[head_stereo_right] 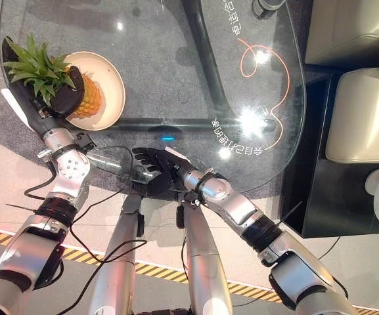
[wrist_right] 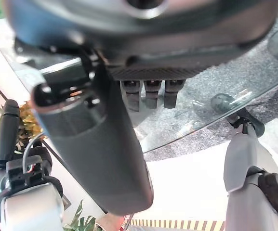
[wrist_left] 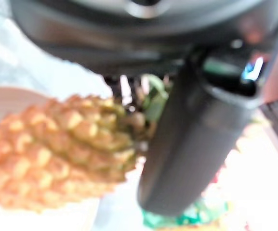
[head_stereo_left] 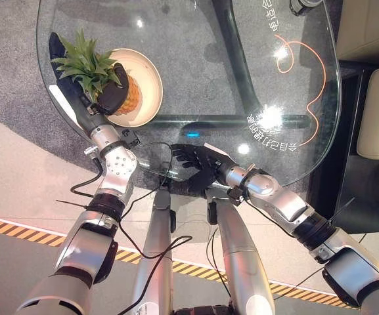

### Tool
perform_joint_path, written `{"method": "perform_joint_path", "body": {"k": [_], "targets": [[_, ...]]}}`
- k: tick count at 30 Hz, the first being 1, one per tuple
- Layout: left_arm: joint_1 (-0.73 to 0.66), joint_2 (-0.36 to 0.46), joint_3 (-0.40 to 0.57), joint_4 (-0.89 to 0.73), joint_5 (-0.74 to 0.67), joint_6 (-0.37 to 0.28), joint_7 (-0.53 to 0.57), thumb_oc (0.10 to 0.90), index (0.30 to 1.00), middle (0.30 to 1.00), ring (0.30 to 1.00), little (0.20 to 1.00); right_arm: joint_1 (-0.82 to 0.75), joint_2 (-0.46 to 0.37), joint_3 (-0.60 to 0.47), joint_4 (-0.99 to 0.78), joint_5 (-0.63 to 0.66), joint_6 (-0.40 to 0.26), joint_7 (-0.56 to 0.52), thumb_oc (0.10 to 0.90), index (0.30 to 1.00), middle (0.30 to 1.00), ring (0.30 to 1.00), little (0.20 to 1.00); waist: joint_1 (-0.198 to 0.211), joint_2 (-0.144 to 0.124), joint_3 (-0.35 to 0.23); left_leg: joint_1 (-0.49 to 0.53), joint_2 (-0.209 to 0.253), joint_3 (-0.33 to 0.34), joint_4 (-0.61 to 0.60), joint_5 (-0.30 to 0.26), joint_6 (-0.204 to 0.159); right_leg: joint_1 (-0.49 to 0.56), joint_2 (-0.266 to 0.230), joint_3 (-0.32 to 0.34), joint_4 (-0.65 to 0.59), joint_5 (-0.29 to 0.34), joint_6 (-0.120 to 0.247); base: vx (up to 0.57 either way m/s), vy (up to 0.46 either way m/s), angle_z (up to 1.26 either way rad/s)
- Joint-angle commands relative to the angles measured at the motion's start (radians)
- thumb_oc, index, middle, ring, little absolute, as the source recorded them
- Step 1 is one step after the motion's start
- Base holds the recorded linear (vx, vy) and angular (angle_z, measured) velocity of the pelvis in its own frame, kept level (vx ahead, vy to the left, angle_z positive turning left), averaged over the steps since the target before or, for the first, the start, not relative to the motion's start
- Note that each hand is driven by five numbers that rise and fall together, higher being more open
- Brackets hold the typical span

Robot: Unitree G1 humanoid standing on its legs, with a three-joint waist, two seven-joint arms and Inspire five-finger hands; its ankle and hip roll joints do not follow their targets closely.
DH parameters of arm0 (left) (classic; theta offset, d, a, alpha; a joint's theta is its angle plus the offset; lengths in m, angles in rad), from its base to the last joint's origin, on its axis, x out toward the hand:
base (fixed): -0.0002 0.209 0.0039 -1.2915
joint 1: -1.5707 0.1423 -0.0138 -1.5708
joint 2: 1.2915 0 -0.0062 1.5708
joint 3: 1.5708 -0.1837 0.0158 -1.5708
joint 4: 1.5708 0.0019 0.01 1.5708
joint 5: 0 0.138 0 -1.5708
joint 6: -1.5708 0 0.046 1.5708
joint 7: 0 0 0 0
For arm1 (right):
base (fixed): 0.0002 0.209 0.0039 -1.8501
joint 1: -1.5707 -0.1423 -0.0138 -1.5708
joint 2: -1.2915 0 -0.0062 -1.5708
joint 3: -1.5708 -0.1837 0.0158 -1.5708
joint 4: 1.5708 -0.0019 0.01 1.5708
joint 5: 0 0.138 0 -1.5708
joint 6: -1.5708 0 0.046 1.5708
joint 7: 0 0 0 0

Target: Pick up the fruit to the plate

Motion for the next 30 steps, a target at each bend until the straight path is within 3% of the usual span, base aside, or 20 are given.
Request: {"method": "perform_joint_path", "body": {"k": [1,30], "targets": [[-0.029,0.05,0.041,-0.068,0.007,-0.071,0.0,0.8,0.9,0.9,0.9,0.9,0.039,0.054,-0.005,-0.133,0.044,-0.075,-0.003,0.8,0.9,0.9,0.9,0.9,-0.008,0.021,-0.025,0.001,-0.048,0.023,0.065,-0.024,0.033,0.054,0.024,-0.01,-0.144,0.079,0.042,0.0,0.0,0.0],[-0.003,0.056,0.052,-0.067,-0.027,-0.059,-0.024,0.8,0.9,0.9,0.9,0.9,0.048,0.059,-0.007,-0.143,0.042,-0.072,-0.006,0.8,0.9,0.9,0.9,0.9,-0.004,0.031,-0.025,0.05,-0.041,0.026,0.057,-0.033,0.036,0.105,0.023,-0.009,-0.137,0.054,0.036,0.0,0.0,0.0]]}}
